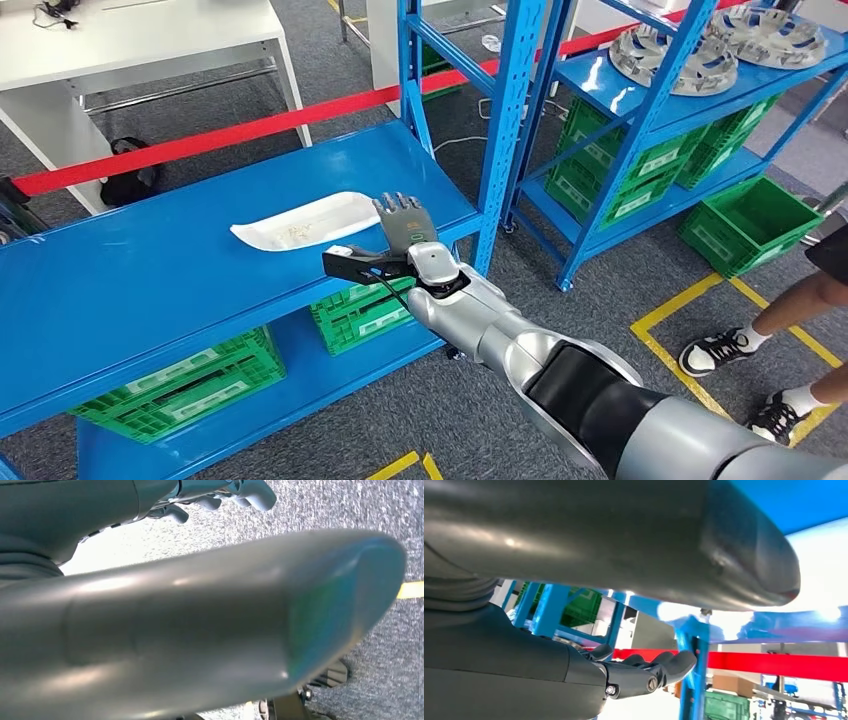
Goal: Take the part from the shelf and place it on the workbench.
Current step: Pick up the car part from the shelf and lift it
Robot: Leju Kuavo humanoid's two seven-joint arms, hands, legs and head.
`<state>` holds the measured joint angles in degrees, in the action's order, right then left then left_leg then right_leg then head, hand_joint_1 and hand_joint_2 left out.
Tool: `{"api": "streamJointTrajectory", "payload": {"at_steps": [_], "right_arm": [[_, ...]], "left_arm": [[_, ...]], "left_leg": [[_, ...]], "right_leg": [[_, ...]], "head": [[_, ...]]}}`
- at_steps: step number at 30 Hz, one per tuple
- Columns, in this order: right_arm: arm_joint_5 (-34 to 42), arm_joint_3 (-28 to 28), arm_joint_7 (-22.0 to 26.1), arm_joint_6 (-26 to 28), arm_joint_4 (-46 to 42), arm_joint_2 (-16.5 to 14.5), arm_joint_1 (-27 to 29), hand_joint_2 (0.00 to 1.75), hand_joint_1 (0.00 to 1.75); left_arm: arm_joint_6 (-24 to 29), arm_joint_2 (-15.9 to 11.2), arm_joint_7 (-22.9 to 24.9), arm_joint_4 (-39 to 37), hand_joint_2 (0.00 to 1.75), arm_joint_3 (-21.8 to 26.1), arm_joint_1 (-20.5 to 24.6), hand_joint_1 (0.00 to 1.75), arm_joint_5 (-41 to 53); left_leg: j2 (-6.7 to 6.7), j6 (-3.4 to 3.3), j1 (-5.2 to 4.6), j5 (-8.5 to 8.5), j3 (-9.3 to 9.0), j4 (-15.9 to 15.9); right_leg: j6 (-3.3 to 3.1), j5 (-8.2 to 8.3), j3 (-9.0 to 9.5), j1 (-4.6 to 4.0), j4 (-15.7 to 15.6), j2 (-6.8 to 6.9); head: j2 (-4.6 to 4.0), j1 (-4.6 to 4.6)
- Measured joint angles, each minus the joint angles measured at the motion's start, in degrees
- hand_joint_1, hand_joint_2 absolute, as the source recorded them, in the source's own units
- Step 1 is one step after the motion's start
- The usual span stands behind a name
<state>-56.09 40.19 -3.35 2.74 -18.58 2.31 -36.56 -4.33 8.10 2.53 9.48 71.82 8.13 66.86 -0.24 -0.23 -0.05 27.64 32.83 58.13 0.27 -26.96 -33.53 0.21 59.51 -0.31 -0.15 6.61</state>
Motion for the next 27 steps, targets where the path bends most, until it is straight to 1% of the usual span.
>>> {"api": "streamJointTrajectory", "payload": {"at_steps": [1,2,3,4,5,6,7,8,9,10,11,12,13,14,15,16,17,18,20,21,22,23,24,25,26,27], "right_arm": [[0.0,0.0,-0.01,0.0,0.0,0.01,-0.03,0.0,0.0],[0.0,0.0,-0.01,-0.01,0.0,0.02,-0.09,0.0,0.0],[-0.01,0.0,-0.01,-0.01,0.01,0.02,-0.12,0.0,0.0],[-0.01,0.0,-0.03,-0.01,0.03,0.01,-0.11,0.0,0.0],[-0.01,0.0,-0.04,-0.01,0.07,0.01,-0.01,0.0,0.0],[-0.01,0.0,-0.06,-0.01,0.12,0.01,0.12,0.0,0.0],[0.0,0.0,-0.08,-0.01,0.16,0.01,0.2,0.0,0.0],[0.0,0.0,-0.09,0.02,0.2,0.01,0.25,0.0,0.0],[0.0,0.0,-0.13,0.1,0.21,0.01,0.25,0.0,0.0],[-0.01,0.0,-0.17,0.27,0.22,0.01,0.26,0.0,0.0],[-0.04,0.0,-0.2,0.5,0.22,0.01,0.27,0.0,0.0],[-0.1,0.0,-0.22,0.75,0.21,0.01,0.29,0.0,0.0],[-0.19,0.0,-0.2,0.97,0.21,0.01,0.33,0.0,0.0],[-0.27,0.0,-0.18,1.13,0.21,0.02,0.35,0.0,0.0],[-0.34,0.0,-0.16,1.22,0.2,0.03,0.39,0.0,0.0],[-0.42,0.0,-0.09,1.26,0.2,0.03,0.41,0.0,0.0],[-0.49,0.0,0.02,1.25,0.19,0.01,0.37,0.0,0.0],[-0.56,0.0,0.16,1.21,0.18,-0.05,0.34,0.0,0.0],[-0.66,0.0,0.48,1.08,0.17,-0.23,0.32,0.0,0.0],[-0.67,0.0,0.56,1.03,0.17,-0.31,0.38,0.0,0.0],[-0.68,0.0,0.61,0.98,0.17,-0.37,0.45,0.0,0.0],[-0.68,0.0,0.62,0.93,0.17,-0.43,0.49,0.0,0.0],[-0.68,0.0,0.62,0.85,0.17,-0.52,0.5,0.0,0.0],[-0.68,0.0,0.62,0.72,0.17,-0.65,0.47,0.0,0.0],[-0.69,0.0,0.63,0.55,0.17,-0.78,0.43,0.0,0.0],[-0.72,0.0,0.65,0.38,0.17,-0.88,0.37,0.0,0.0]], "left_arm": [[0.0,0.02,0.01,0.01,0.0,0.01,-0.02,0.0,0.0],[0.0,0.04,0.01,0.01,0.0,0.01,-0.01,0.0,0.0],[0.0,0.06,0.01,0.02,0.0,0.01,-0.02,0.0,0.0],[0.0,0.07,0.01,0.03,0.0,0.01,-0.04,0.0,0.0],[0.0,0.07,0.01,0.03,0.0,0.01,-0.07,0.0,0.0],[0.0,0.08,0.01,0.03,0.0,0.02,-0.11,0.0,0.0],[0.0,0.09,0.02,0.01,0.0,0.02,-0.14,0.0,0.0],[0.0,0.1,0.02,-0.01,0.0,0.02,-0.15,0.0,0.0],[0.0,0.13,0.02,-0.02,0.0,0.02,-0.15,0.0,0.0],[0.0,0.15,0.01,-0.03,0.0,0.02,-0.13,0.0,0.0],[0.0,0.15,0.0,-0.03,0.0,0.02,-0.11,0.0,0.0],[0.0,0.15,-0.01,-0.02,0.0,0.02,-0.08,0.0,0.01],[0.0,0.15,-0.01,-0.02,0.0,0.02,-0.08,0.0,0.01],[0.0,0.15,-0.01,-0.02,0.0,0.02,-0.07,0.0,0.02],[-0.01,0.14,0.0,-0.03,0.0,0.02,-0.08,0.0,0.03],[-0.01,0.15,-0.01,-0.04,0.0,0.02,-0.08,0.0,0.04],[-0.02,0.16,-0.02,-0.04,0.0,0.02,-0.05,0.0,0.06],[-0.02,0.17,-0.03,-0.05,0.0,0.02,-0.02,0.0,0.09],[-0.02,0.16,-0.05,-0.06,0.0,0.02,-0.03,0.0,0.14],[-0.02,0.15,-0.04,-0.06,0.0,0.02,-0.09,0.0,0.16],[-0.02,0.14,-0.03,-0.06,0.0,0.02,-0.16,0.0,0.16],[-0.02,0.13,-0.03,-0.06,0.0,0.02,-0.22,0.0,0.17],[-0.02,0.11,-0.03,-0.05,0.0,0.02,-0.24,0.0,0.17],[-0.02,0.09,-0.05,-0.06,0.0,0.02,-0.26,0.0,0.19],[-0.02,0.09,-0.08,-0.06,0.0,0.02,-0.24,0.0,0.21],[-0.02,0.09,-0.1,-0.07,0.0,0.02,-0.19,0.0,0.25]], "left_leg": [[0.06,-0.3,0.13,-0.16,-0.38,-0.2],[0.11,-0.52,0.25,-0.26,-0.7,-0.31],[0.14,-0.66,0.32,-0.31,-0.84,-0.38],[0.18,-0.75,0.34,-0.31,-0.85,-0.38],[0.21,-0.77,0.34,-0.28,-0.85,-0.37],[0.24,-0.76,0.35,-0.23,-0.87,-0.36],[0.26,-0.71,0.36,-0.17,-0.9,-0.34],[0.28,-0.59,0.37,-0.06,-0.97,-0.31],[0.29,-0.43,0.39,0.07,-1.08,-0.26],[0.29,-0.19,0.36,0.24,-1.23,-0.18],[0.3,0.11,0.33,0.43,-1.36,-0.14],[0.3,0.46,0.29,0.62,-1.45,-0.24],[0.3,0.89,0.25,0.53,-1.64,-0.1],[0.31,1.32,0.23,0.4,-1.83,-0.03],[0.29,1.73,0.23,0.46,-1.98,0.17],[0.3,2.11,0.25,0.68,-1.97,1.04],[0.31,2.43,0.29,1.44,-1.29,2.54],[0.31,2.68,0.34,2.62,0.18,5.25],[0.32,3.05,0.39,5.36,4.7,12.39],[0.32,3.11,0.39,6.23,6.8,15.0],[0.32,3.14,0.4,6.03,8.0,15.7],[0.31,3.1,0.4,4.64,8.11,14.32],[0.29,2.93,0.41,2.2,7.14,10.94],[0.26,2.71,0.41,-0.51,5.72,6.76],[0.2,2.4,0.31,-1.84,4.47,3.36],[0.15,1.99,0.17,-2.38,3.5,1.11]], "right_leg": [[0.29,-0.41,-0.27,0.03,0.84,0.03],[0.57,-1.56,-1.07,0.1,2.51,0.06],[0.91,-3.26,-2.52,0.19,5.4,0.08],[1.22,-5.14,-4.41,0.23,8.98,0.07],[1.47,-6.64,-6.33,0.28,12.42,0.07],[1.63,-7.26,-7.68,0.33,14.58,0.07],[1.67,-6.78,-8.0,0.36,14.63,0.08],[1.6,-5.31,-7.2,0.4,12.5,0.1],[1.45,-3.25,-5.34,0.43,8.57,0.14],[1.12,-1.58,-3.44,0.36,4.62,0.24],[0.74,-1.24,-2.02,0.21,1.58,0.32],[0.33,-1.44,-1.18,0.03,-0.24,0.38],[-0.17,-1.99,-1.02,-0.08,-0.82,0.34],[-0.65,-2.18,-0.87,-0.1,-1.08,0.23],[-1.14,-1.45,-0.36,0.0,-1.37,0.16],[-1.63,-0.82,0.21,0.15,-1.56,0.14],[-2.01,-0.44,0.75,0.22,-1.6,0.17],[-2.29,-0.39,1.2,0.27,-1.61,0.21],[-2.55,-0.82,1.54,0.23,-1.61,0.17],[-2.57,-1.11,1.71,0.21,-1.61,0.13],[-2.54,-1.44,1.98,0.2,-1.61,0.09],[-2.46,-1.8,2.38,0.21,-1.6,0.06],[-2.34,-2.21,2.9,0.22,-1.6,0.04],[-2.16,-2.66,3.36,0.23,-1.61,0.04],[-1.91,-3.07,3.82,0.2,-1.63,0.03],[-1.58,-3.45,4.14,0.16,-1.76,0.04]], "head": [[0.0,0.03],[0.0,0.05],[0.0,0.09],[0.0,0.1],[0.0,0.09],[0.0,0.09],[0.0,0.09],[0.0,0.09],[0.0,0.09],[0.0,0.07],[0.0,0.06],[0.0,0.03],[0.0,-0.02],[0.0,-0.01],[0.0,-0.06],[0.0,-0.11],[0.0,-0.18],[0.0,-0.3],[0.0,-0.39],[0.0,-0.4],[0.0,-0.39],[0.0,-0.4],[0.0,-0.4],[0.0,-0.4],[0.0,-0.48],[0.0,-0.54]]}}
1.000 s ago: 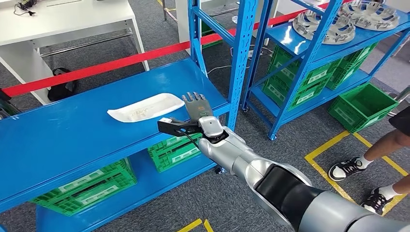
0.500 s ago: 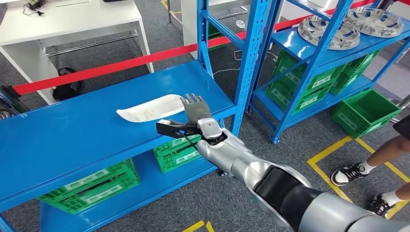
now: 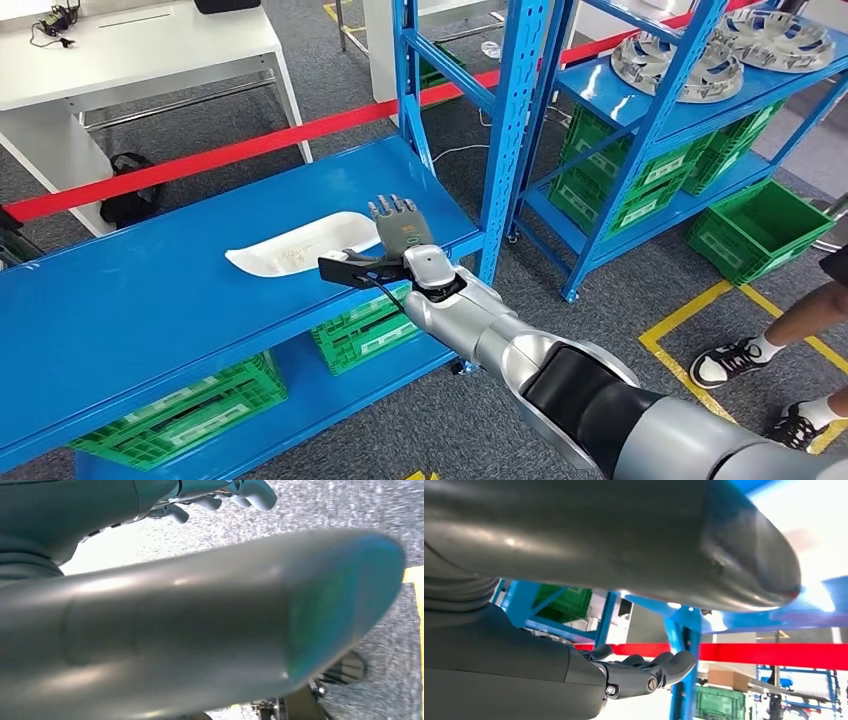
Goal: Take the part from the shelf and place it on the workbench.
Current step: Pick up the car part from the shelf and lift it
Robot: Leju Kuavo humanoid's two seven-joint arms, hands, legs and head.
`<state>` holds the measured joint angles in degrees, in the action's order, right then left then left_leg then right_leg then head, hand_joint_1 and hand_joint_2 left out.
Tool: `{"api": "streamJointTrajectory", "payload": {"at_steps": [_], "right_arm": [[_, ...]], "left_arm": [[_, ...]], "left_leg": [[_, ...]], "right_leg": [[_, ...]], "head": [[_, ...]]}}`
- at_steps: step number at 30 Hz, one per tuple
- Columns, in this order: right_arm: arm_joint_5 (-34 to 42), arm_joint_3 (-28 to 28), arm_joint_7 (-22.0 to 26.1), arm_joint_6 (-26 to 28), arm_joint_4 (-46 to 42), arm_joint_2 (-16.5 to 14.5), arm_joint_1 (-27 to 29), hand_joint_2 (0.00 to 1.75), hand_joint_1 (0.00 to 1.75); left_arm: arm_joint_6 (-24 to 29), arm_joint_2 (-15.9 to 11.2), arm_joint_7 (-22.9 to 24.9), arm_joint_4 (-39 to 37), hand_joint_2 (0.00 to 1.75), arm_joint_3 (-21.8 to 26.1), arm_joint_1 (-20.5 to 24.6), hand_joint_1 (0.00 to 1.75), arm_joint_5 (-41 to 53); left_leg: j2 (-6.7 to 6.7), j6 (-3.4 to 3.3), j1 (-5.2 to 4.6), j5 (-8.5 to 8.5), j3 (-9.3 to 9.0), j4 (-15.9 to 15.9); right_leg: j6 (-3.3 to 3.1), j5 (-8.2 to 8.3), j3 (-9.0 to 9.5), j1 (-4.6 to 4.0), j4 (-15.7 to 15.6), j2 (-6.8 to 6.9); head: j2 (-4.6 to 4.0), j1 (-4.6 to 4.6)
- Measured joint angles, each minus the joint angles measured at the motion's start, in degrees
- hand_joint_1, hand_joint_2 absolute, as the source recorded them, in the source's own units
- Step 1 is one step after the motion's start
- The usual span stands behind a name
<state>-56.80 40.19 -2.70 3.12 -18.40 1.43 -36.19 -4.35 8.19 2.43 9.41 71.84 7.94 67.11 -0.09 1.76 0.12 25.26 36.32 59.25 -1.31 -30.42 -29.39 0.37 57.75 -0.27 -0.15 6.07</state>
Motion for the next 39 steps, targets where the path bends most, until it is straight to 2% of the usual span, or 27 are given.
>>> {"api": "streamJointTrajectory", "payload": {"at_steps": [3,5,7,8,9,10,11,12,14,15,16,18,19,22,28,31,35,39], "right_arm": [[-0.08,0.0,0.03,-0.22,0.0,-0.08,-0.11,0.0,0.0],[-0.09,0.0,0.03,-0.21,0.0,-0.09,-0.24,0.0,0.0],[-0.09,0.0,0.11,-0.21,0.01,-0.09,-0.46,0.0,0.0],[-0.09,0.0,0.15,-0.21,0.02,-0.1,-0.47,0.0,0.0],[-0.09,0.0,0.21,-0.21,0.04,-0.1,-0.37,0.44,0.0],[-0.09,0.0,0.25,-0.21,0.07,-0.1,-0.23,0.87,0.0],[-0.09,0.0,0.3,-0.21,0.09,-0.1,-0.15,1.31,0.0],[-0.09,0.0,0.39,-0.21,0.1,-0.1,-0.11,1.75,0.0],[-0.09,0.0,0.77,-0.19,0.11,-0.1,-0.1,1.75,0.0],[-0.07,0.0,1.0,-0.19,0.14,-0.1,-0.1,1.75,0.0],[-0.02,0.0,1.18,-0.19,0.16,-0.13,-0.09,1.75,0.0],[0.18,-0.01,1.51,0.03,0.21,-0.19,-0.05,1.75,0.0],[0.35,-0.03,1.83,0.31,0.21,-0.24,-0.02,1.75,0.0],[1.19,-0.13,3.52,1.71,0.18,-0.65,0.07,1.75,0.0],[3.58,-1.02,7.46,6.81,-0.67,-1.68,0.76,1.75,0.0],[4.72,-2.14,8.63,8.95,-1.9,-2.33,0.49,1.75,0.0],[5.12,-3.25,8.86,9.4,-2.8,-2.76,0.22,0.0,0.0],[7.62,-4.53,10.92,14.88,-7.71,-3.37,-0.3,0.0,0.0]], "left_arm": [[0.0,0.02,-0.02,0.0,0.0,0.0,0.02,0.0,0.06],[0.01,0.05,-0.03,0.01,0.0,0.0,0.01,0.0,0.06],[0.01,0.07,-0.04,0.03,0.0,0.0,0.14,0.0,0.07],[0.01,0.07,-0.03,0.03,0.0,0.0,0.19,0.0,0.08],[0.01,0.07,-0.03,0.03,0.0,0.0,0.2,0.0,0.08],[0.01,0.09,-0.03,0.03,0.0,0.0,0.16,0.0,0.08],[0.0,0.11,-0.04,0.02,0.0,0.0,0.11,0.0,0.08],[0.0,0.15,-0.07,0.01,0.0,0.0,0.08,0.0,0.07],[0.01,0.27,-0.18,-0.02,0.0,0.0,0.11,0.0,-0.01],[0.01,0.33,-0.24,-0.02,0.0,0.0,0.17,0.0,-0.04],[0.02,0.38,-0.29,-0.03,0.0,0.0,0.2,0.0,-0.08],[0.02,0.43,-0.36,-0.04,0.0,0.01,0.16,0.0,-0.11],[0.02,0.43,-0.4,-0.04,0.0,0.02,0.12,0.0,-0.11],[0.02,0.43,-0.6,-0.03,0.0,0.02,0.24,0.0,-0.11],[0.02,0.36,-0.8,-0.01,0.0,0.02,0.27,0.0,0.12],[0.01,0.37,-0.9,-0.02,0.0,0.02,0.28,0.0,0.32],[0.0,0.38,-0.91,-0.03,0.0,0.02,0.26,0.0,0.46],[-0.1,0.4,-1.05,-0.03,0.0,0.02,0.22,0.0,1.04]], "left_leg": [[0.08,-1.39,-0.09,0.29,-1.24,-1.32],[0.21,-2.17,0.12,0.36,-2.5,-1.65],[0.24,-2.67,0.2,0.91,-3.63,-1.77],[0.28,-2.79,0.19,1.22,-3.97,-1.76],[0.35,-2.82,0.18,1.54,-4.31,-1.75],[0.45,-2.79,0.18,1.94,-4.69,-1.73],[0.56,-2.69,0.17,2.39,-5.15,-1.71],[0.64,-2.58,0.15,2.9,-5.72,-1.68],[0.71,-2.27,0.08,3.93,-6.86,-1.63],[0.76,-2.01,0.06,4.37,-7.2,-1.64],[0.8,-1.69,0.05,4.7,-7.4,-1.68],[0.87,-1.08,0.01,4.93,-7.64,-1.56],[0.82,-1.21,-0.03,5.05,-7.91,-1.67],[0.59,-1.67,-0.02,5.78,-9.03,-2.97],[0.48,-1.33,0.01,5.94,-9.68,-4.05],[0.46,-0.89,0.02,5.93,-9.78,-4.23],[0.46,-0.61,0.02,5.93,-9.81,-4.27],[0.44,-0.54,0.04,5.9,-9.85,-4.26]], "right_leg": [[1.06,-0.11,0.81,-0.16,0.21,0.02],[1.52,0.07,-0.1,-0.16,2.94,0.05],[2.03,-1.19,-4.13,-0.02,9.26,0.08],[2.25,-2.69,-6.84,0.01,12.69,0.08],[2.38,-4.3,-9.28,0.04,15.23,0.08],[2.41,-5.35,-10.98,0.04,16.21,0.08],[2.33,-5.09,-11.69,0.02,15.28,0.08],[2.14,-3.24,-11.41,-0.02,12.53,0.08],[1.42,2.91,-9.49,-0.35,4.95,0.1],[1.02,4.92,-8.71,-0.62,2.26,0.04],[0.64,6.21,-8.32,-0.86,0.82,-0.01],[0.19,6.54,-7.89,-1.0,0.33,-0.13],[0.13,6.9,-7.54,-0.96,0.14,-0.16],[-0.08,6.49,-6.81,-1.01,0.0,-0.35],[-0.63,5.97,-6.75,-1.04,0.01,-0.41],[-0.74,5.9,-6.73,-1.06,0.01,-0.42],[-0.75,5.89,-6.65,-1.04,0.02,-0.42],[-0.73,5.92,-6.56,-0.89,0.04,-0.43]], "head": [[0.0,-0.12],[0.0,-0.07],[0.0,-0.08],[0.0,-0.11],[0.0,-0.11],[0.0,-0.09],[0.0,-0.1],[0.0,-0.09],[0.0,-0.2],[0.0,-0.22],[0.0,-0.25],[0.0,-0.24],[0.0,-0.29],[0.0,-0.4],[0.0,-0.4],[0.0,-0.4],[0.0,-0.39],[0.0,-0.39]]}}
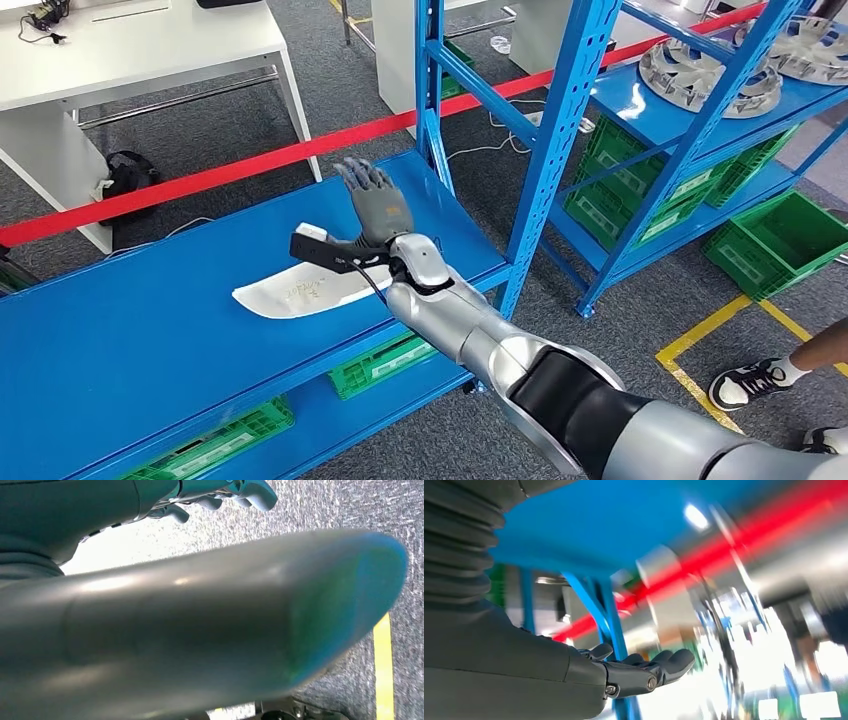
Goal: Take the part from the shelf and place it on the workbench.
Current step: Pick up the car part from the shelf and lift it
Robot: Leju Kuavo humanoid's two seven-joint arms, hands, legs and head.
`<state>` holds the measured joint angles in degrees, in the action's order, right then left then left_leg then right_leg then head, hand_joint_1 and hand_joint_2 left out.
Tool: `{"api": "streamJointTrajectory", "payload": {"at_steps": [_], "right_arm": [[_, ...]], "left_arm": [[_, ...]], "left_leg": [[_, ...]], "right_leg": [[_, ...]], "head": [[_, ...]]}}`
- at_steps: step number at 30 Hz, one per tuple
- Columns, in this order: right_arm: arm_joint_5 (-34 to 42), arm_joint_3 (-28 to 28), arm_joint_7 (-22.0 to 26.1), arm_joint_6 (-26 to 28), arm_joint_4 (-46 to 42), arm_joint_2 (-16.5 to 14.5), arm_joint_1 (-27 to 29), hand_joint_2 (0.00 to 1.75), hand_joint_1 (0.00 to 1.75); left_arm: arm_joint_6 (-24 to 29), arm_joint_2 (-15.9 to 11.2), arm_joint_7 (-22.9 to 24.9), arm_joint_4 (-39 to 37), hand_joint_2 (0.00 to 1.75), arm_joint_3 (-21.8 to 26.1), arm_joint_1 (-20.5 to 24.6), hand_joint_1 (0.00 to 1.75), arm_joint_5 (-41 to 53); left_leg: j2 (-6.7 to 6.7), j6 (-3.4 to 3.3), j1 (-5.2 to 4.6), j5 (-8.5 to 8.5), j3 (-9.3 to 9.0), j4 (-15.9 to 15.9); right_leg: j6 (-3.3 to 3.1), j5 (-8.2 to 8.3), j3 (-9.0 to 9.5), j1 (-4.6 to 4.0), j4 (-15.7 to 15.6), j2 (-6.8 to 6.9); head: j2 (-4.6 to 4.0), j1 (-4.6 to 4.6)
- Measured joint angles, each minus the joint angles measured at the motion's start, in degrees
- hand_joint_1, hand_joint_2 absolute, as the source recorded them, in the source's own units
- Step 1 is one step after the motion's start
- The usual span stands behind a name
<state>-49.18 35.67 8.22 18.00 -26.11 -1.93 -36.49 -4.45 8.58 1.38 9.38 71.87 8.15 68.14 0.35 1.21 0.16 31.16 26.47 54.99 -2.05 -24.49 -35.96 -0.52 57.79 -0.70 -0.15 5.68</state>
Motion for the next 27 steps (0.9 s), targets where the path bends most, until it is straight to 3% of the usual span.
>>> {"api": "streamJointTrajectory", "payload": {"at_steps": [4,9,13,20,24,27], "right_arm": [[0.97,-0.8,-2.93,-3.27,-10.94,-0.26,-2.4,0.0,0.0],[2.81,0.57,-2.07,-10.37,-21.03,-0.92,0.42,0.0,0.0],[8.89,2.72,-0.61,-17.62,-22.34,-1.6,2.86,0.0,0.0],[10.34,4.14,0.44,-18.0,-22.3,-2.14,3.74,0.0,0.0],[10.45,4.21,0.01,-18.87,-22.28,-2.26,3.78,1.75,0.0],[10.01,5.36,-2.74,-23.58,-21.17,-2.26,4.3,1.75,0.0]], "left_arm": [[-0.01,0.08,-0.04,-0.01,0.0,0.0,0.05,0.0,0.18],[-0.01,0.2,0.0,-0.01,0.0,0.0,0.11,0.0,0.41],[0.01,0.18,0.34,0.0,0.0,0.0,0.17,0.0,1.23],[0.01,0.16,0.55,0.0,0.0,0.0,0.18,0.0,1.39],[0.01,0.16,0.58,0.0,0.0,0.0,0.18,0.0,1.45],[0.01,0.15,0.78,0.02,0.0,-0.01,0.19,0.0,2.04]], "left_leg": [[-0.05,0.04,-0.14,-0.01,-0.36,0.0],[-0.08,0.02,-0.15,0.1,-0.43,0.0],[-0.09,0.02,-0.16,0.13,-0.44,0.0],[-0.08,0.02,-0.16,0.12,-0.45,0.01],[-0.08,0.02,-0.17,0.13,-0.45,0.01],[-0.08,0.02,-0.17,0.15,-0.47,0.01]], "right_leg": [[0.02,0.01,0.25,-0.03,-0.06,-0.13],[0.04,-0.04,0.4,0.01,-0.1,-0.15],[0.06,-0.05,0.44,0.07,-0.11,-0.13],[0.07,-0.04,0.44,0.08,-0.11,-0.13],[0.07,-0.04,0.44,0.08,-0.11,-0.13],[0.07,-0.05,0.45,0.06,-0.12,-0.14]], "head": [[0.0,0.01],[0.0,0.01],[0.0,0.01],[0.0,0.01],[0.0,0.0],[0.0,-0.01]]}}
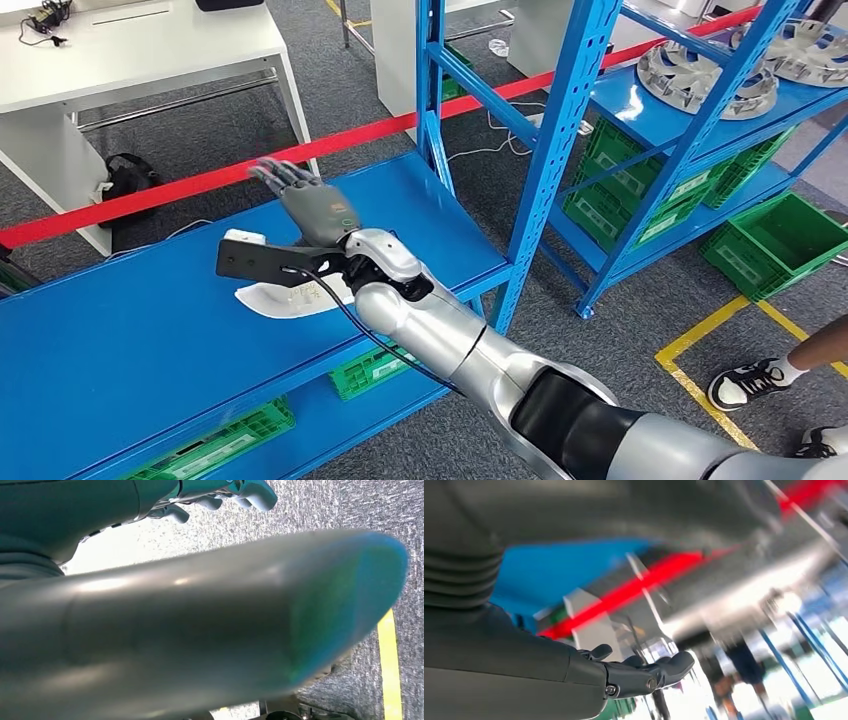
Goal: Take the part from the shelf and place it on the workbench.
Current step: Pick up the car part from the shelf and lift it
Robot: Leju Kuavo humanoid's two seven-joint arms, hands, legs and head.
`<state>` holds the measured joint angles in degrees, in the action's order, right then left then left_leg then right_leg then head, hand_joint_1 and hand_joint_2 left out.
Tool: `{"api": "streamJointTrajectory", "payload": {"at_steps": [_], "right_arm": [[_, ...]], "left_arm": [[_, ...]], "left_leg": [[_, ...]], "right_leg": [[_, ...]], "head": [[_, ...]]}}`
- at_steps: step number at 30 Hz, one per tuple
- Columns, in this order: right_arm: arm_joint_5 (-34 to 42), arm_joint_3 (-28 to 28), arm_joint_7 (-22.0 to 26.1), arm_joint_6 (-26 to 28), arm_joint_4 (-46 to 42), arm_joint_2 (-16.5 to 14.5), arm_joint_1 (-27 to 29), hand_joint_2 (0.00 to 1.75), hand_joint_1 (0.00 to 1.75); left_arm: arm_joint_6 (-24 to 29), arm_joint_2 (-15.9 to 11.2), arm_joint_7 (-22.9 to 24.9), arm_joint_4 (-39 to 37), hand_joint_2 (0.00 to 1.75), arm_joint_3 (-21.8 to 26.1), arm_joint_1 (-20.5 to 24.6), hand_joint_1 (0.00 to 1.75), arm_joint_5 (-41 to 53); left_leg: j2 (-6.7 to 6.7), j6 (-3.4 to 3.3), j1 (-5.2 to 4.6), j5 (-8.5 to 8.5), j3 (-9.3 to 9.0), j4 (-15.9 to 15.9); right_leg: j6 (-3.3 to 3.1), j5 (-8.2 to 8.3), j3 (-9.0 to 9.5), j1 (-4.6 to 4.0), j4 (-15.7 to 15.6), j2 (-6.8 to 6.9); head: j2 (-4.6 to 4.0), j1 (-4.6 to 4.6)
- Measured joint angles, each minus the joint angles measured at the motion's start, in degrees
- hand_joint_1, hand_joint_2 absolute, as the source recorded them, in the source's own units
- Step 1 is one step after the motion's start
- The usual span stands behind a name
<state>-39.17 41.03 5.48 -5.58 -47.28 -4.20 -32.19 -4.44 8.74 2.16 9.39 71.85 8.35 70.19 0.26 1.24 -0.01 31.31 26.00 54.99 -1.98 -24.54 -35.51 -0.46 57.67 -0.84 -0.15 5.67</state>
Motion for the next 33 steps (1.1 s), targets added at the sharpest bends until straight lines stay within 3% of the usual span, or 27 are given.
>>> {"api": "streamJointTrajectory", "payload": {"at_steps": [9,33], "right_arm": [[-0.74,4.65,-0.88,-0.93,4.82,0.0,2.28,1.75,0.0],[-5.88,5.7,-8.41,1.4,5.81,2.42,4.3,1.75,0.0]], "left_arm": [[0.0,-0.13,0.22,0.01,0.0,-0.01,0.0,0.0,0.62],[1.15,0.8,-0.98,-0.02,0.0,-0.01,-0.43,0.0,-0.02]], "left_leg": [[0.0,-0.01,0.0,0.01,0.0,0.0],[0.0,-0.03,-0.02,0.03,0.01,0.0]], "right_leg": [[0.0,0.0,0.0,0.0,-0.01,0.0],[0.01,0.0,0.01,0.01,-0.05,0.0]], "head": [[0.0,0.01],[0.0,0.01]]}}
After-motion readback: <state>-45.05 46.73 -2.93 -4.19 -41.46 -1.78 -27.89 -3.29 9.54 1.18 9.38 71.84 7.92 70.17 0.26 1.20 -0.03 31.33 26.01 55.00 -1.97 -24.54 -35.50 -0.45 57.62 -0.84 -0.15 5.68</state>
